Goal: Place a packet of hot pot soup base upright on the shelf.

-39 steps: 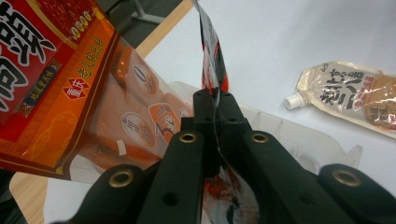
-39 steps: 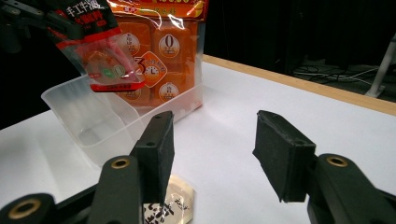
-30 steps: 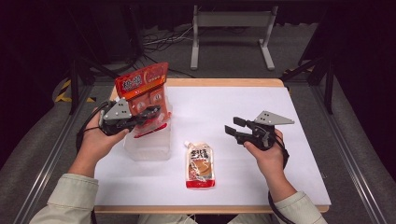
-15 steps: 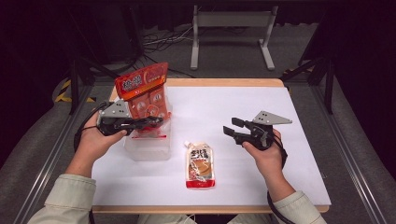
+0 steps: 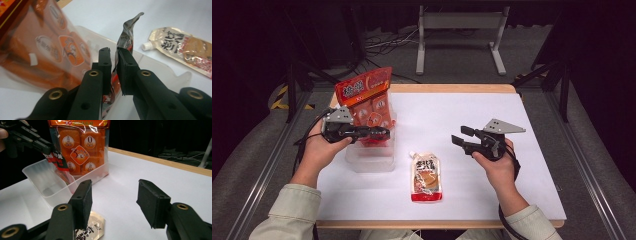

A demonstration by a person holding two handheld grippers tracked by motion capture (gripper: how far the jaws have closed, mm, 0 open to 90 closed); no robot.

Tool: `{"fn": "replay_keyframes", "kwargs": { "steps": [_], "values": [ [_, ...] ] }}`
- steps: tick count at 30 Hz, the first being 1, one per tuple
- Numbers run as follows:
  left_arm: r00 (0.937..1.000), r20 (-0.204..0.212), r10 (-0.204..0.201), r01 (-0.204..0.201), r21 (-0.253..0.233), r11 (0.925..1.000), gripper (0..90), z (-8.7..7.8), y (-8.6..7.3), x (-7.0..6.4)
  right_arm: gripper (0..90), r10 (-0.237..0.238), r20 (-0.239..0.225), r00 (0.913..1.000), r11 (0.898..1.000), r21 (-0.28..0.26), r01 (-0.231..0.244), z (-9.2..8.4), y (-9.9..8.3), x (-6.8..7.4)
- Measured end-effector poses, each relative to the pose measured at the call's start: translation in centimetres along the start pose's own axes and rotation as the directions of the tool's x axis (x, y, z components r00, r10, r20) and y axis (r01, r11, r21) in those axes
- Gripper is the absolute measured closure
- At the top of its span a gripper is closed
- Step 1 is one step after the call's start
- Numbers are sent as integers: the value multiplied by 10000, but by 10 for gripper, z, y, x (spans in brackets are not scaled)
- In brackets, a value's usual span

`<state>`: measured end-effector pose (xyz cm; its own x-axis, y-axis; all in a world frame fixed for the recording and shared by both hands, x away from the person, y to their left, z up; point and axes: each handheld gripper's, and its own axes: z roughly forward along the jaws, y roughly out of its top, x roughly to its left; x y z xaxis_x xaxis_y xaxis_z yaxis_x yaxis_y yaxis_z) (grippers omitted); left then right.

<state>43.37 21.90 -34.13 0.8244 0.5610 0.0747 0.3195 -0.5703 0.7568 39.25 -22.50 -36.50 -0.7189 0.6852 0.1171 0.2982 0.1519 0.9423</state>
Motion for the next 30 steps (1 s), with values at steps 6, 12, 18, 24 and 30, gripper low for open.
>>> {"fn": "replay_keyframes", "kwargs": {
  "steps": [6,12,18,24,30],
  "values": [
    [9989,-442,-156,147,-209,9997,763,0,-2,-2,460,-15,-14,10000,10000,7,15,1,0,0],
    [9917,-1289,-11,-99,-849,9963,537,-5,2,-8,457,2,-18,10000,10000,47,-2,3,-1,0],
    [9919,-1268,-55,-128,-1427,9897,279,-12,4,-19,446,-17,-30,10000,10000,50,17,3,0,0],
    [9949,-987,-195,-24,-2177,9760,224,-23,6,-34,437,2,-49,10000,10000,89,-1,3,-1,0],
    [9960,-841,-308,102,-2353,9719,193,-33,3,-54,427,14,-85,10000,9999,168,-13,3,-3,1]
  ]
}}
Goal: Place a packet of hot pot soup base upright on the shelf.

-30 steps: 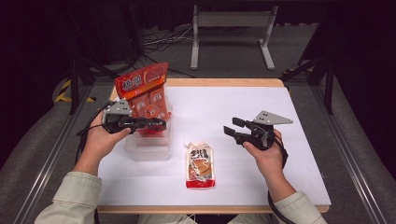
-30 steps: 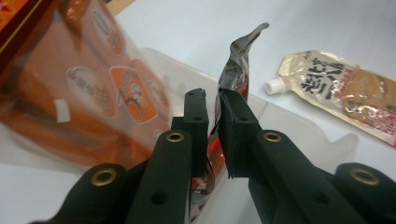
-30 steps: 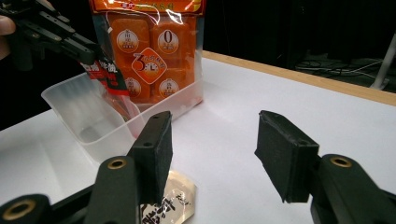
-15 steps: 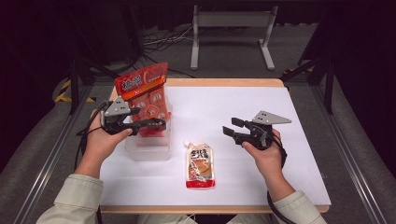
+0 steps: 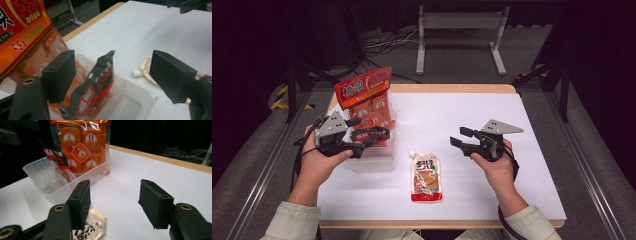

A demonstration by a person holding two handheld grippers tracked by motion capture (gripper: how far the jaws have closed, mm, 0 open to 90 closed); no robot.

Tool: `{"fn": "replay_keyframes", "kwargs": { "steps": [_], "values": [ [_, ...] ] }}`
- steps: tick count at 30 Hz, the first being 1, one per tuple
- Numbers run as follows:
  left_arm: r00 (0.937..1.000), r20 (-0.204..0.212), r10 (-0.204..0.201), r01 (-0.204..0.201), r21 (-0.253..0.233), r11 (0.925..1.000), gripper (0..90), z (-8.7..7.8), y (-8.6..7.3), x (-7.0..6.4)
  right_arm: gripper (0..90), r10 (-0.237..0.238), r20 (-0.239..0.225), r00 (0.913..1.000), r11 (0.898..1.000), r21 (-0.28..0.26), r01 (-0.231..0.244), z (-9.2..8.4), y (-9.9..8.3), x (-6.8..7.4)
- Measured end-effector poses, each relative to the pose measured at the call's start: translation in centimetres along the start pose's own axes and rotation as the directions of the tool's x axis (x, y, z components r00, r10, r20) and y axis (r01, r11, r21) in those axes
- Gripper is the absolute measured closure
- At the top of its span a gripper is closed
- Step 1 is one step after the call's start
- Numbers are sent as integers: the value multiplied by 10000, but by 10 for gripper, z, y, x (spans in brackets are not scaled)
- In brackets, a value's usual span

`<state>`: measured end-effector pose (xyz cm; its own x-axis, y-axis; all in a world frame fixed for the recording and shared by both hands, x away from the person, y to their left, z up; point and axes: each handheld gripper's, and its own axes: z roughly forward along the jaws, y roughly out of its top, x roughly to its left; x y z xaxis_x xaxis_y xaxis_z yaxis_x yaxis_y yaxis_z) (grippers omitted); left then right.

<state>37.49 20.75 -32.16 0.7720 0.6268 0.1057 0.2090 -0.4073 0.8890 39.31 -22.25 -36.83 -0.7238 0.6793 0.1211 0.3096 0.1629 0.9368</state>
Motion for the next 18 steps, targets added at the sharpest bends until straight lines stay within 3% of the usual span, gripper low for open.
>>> {"fn": "replay_keyframes", "kwargs": {
  "steps": [6,10,16,18],
  "values": [
    [9979,267,-583,596,-519,9969,157,-11,-10,-13,419,-73,-103,9999,9999,82,74,2,-1,2],
    [9969,230,-755,766,-524,9957,155,-15,-13,-15,416,-75,-144,9999,9999,149,77,4,-3,2],
    [9845,673,-1619,1661,-631,9841,156,-19,-22,-16,407,-172,-274,9995,9996,228,178,7,-4,4],
    [9863,545,-1556,1588,-586,9856,157,-21,-25,-18,406,-213,-297,9993,9995,244,220,8,-5,4]
  ]
}}
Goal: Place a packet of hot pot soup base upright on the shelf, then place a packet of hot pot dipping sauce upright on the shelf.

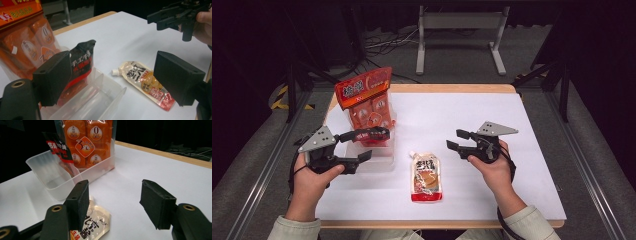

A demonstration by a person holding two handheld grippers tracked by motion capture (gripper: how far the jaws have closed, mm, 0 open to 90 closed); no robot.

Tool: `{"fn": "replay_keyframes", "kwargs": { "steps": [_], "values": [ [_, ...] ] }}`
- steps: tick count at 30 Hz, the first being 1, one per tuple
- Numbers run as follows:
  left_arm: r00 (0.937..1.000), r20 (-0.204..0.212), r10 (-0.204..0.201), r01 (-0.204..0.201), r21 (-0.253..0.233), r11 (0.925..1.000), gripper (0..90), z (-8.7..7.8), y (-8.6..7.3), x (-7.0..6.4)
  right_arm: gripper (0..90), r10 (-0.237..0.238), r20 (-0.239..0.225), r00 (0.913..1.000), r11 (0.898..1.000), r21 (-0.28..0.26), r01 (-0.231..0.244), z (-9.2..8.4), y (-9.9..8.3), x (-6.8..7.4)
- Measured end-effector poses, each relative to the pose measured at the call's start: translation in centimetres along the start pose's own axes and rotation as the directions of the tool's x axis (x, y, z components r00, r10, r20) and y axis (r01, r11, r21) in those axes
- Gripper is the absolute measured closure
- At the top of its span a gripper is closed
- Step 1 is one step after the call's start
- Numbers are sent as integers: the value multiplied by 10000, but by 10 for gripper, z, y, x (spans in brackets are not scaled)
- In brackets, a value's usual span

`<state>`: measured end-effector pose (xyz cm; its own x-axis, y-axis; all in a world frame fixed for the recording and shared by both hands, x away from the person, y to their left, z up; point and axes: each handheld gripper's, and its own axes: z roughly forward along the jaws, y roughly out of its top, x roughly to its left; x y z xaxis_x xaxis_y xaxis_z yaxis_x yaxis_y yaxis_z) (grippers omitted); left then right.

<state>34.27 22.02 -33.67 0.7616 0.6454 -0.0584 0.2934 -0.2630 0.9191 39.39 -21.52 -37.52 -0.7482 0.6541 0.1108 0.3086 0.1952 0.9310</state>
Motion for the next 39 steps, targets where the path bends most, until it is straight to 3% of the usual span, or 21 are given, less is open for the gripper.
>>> {"fn": "replay_keyframes", "kwargs": {
  "steps": [6,9,20,28,33,35,36,39],
  "values": [
    [9995,259,-173,180,-259,9995,165,-3,-14,-11,395,-103,-119,9999,9999,5,103,2,-2,0],
    [9995,301,26,-17,-289,9996,165,-2,-19,-16,394,-123,-143,9998,9999,45,124,4,-2,1],
    [9981,611,-60,22,620,9981,157,5,-27,-18,378,-151,-483,9987,9985,519,176,18,-6,4],
    [9987,516,-37,1,697,9976,157,5,-30,-18,345,-30,-793,9968,9944,1048,113,34,-12,4],
    [9986,523,-89,46,818,9966,155,8,-34,-18,344,200,-1017,9946,9859,1672,-27,47,-19,4],
    [9990,434,-119,82,852,9963,155,8,-36,-17,343,278,-1098,9936,9794,2021,-50,54,-22,5],
    [9989,438,-165,126,876,9961,155,7,-37,-16,342,367,-1259,9914,9711,2386,-56,61,-27,6],
    [9988,412,-252,214,906,9957,155,6,-38,-17,342,279,-1269,9915,9652,2615,63,65,-30,8]
  ]
}}
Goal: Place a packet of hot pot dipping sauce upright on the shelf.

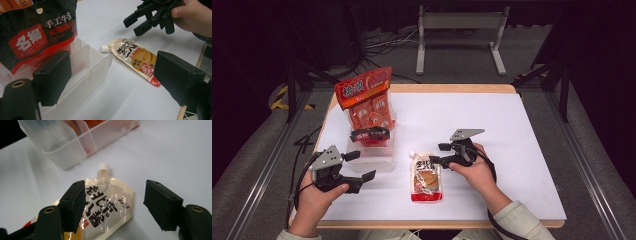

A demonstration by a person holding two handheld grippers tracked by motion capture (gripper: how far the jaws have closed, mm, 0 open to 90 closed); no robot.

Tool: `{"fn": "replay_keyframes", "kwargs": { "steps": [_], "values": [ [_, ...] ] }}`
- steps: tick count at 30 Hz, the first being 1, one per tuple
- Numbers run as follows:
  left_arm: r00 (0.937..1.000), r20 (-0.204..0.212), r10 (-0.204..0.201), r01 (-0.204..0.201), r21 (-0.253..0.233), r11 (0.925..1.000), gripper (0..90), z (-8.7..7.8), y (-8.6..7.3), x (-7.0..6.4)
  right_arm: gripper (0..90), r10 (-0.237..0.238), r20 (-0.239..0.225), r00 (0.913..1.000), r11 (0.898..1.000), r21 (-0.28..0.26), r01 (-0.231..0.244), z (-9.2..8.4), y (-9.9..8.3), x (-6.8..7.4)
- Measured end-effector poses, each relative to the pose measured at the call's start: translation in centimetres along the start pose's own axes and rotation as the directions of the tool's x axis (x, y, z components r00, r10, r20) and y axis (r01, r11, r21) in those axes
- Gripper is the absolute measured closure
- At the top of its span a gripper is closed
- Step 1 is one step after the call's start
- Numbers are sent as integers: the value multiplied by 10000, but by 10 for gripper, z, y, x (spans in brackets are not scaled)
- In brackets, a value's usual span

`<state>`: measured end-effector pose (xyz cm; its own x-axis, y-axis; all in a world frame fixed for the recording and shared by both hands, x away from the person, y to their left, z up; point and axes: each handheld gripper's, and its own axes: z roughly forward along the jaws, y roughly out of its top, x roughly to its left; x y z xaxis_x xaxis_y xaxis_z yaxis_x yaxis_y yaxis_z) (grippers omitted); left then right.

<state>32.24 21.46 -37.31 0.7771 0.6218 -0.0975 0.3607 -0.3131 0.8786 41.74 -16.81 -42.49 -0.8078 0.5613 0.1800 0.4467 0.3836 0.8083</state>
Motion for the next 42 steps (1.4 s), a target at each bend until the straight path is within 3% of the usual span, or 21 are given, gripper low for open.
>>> {"fn": "replay_keyframes", "kwargs": {
  "steps": [8,22,32,38,42],
  "values": [
    [10000,-6,-19,19,164,9999,156,2,-2,0,341,-26,-41,10000,9973,738,29,16,-7,0],
    [9999,-29,110,-110,274,9996,146,8,-2,0,232,-226,-248,9994,9939,1078,251,30,-12,5],
    [9999,-30,151,-150,262,9995,146,10,-2,-2,361,-629,-46,9980,9890,1335,630,30,-11,12],
    [9998,-6,177,-176,269,9995,145,10,-1,-2,624,-783,289,9965,9898,1213,742,28,-13,15],
    [9998,12,177,-177,278,9995,145,12,-1,-3,694,-965,308,9949,9883,1212,921,27,-14,14]
  ]
}}
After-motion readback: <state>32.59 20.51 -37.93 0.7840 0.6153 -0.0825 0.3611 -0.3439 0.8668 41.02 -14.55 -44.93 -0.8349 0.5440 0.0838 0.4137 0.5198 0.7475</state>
